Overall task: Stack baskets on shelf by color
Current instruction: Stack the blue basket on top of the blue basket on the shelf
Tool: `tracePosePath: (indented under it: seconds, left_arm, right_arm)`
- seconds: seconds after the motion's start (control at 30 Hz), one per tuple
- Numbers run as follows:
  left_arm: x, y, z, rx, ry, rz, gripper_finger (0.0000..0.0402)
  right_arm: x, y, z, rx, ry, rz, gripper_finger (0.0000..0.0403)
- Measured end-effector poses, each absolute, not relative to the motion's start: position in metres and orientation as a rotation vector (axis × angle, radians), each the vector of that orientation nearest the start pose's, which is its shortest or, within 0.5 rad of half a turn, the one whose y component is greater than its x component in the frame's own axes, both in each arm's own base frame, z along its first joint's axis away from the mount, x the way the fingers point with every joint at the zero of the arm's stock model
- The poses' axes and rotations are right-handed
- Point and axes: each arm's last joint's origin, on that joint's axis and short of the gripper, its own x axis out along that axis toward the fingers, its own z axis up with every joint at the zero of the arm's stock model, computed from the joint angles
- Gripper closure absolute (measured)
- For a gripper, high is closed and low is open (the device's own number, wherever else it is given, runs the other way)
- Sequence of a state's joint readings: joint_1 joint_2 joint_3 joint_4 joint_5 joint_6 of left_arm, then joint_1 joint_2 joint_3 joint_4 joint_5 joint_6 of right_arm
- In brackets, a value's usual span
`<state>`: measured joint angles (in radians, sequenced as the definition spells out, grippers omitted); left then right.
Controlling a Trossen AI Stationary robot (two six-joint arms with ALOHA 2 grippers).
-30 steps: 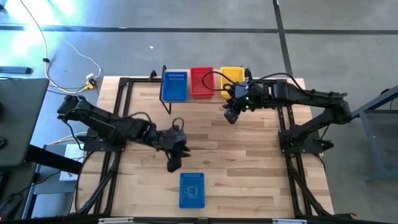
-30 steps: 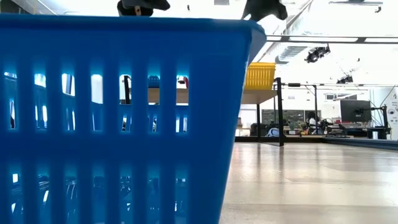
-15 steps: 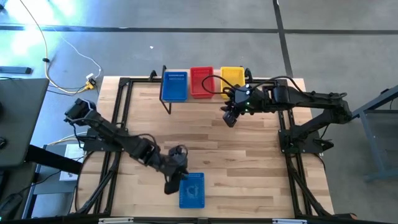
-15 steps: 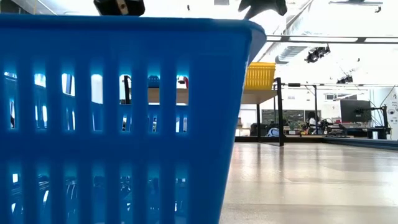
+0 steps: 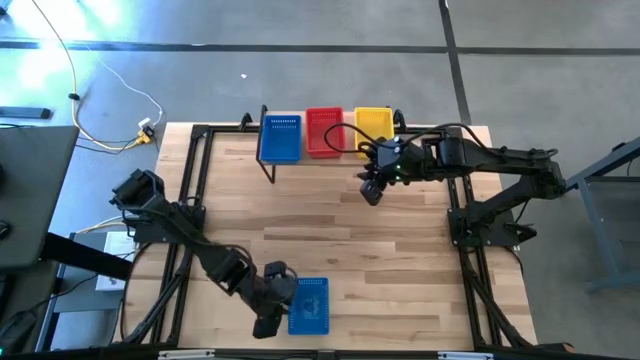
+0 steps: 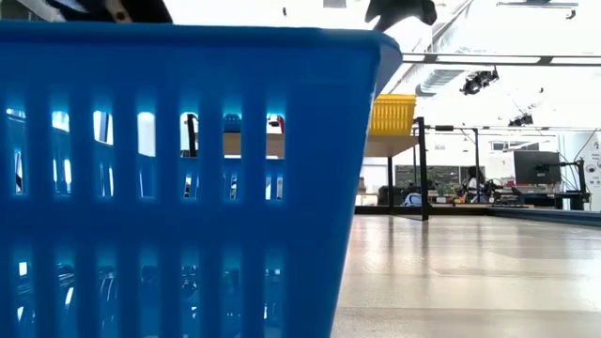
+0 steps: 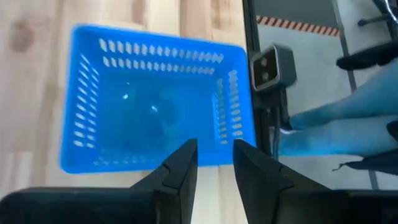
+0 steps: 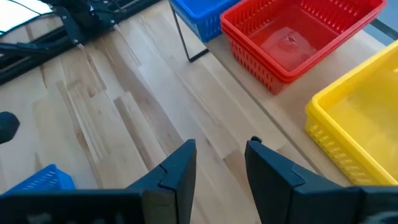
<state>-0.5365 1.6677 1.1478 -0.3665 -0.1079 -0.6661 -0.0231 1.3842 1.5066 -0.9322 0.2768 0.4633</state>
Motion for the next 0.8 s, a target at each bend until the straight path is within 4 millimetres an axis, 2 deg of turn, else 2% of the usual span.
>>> tracePosePath:
  seconds: [0.27, 0.57, 0.7, 0.8]
  left_arm:
    - [0.3, -0.186, 0.208, -0.178, 0.966, -0.168, 0.031]
    - [0.299, -0.183, 0.207, 0.306, 0.914, -0.42, 0.031]
    - [0.302, -0.178, 0.207, 0.518, 0.87, -0.445, 0.031]
    - [0.306, -0.172, 0.208, 0.594, 0.859, -0.446, 0.031]
  right_arm:
    - [0.271, -0.014, 0.382, 0.329, 0.737, -0.466, 0.0279]
    - [0.272, -0.014, 0.382, 0.334, 0.736, -0.474, 0.0279]
    - [0.273, -0.014, 0.381, 0.331, 0.74, -0.477, 0.0279]
    - [0.275, -0.014, 0.379, 0.329, 0.748, -0.475, 0.0279]
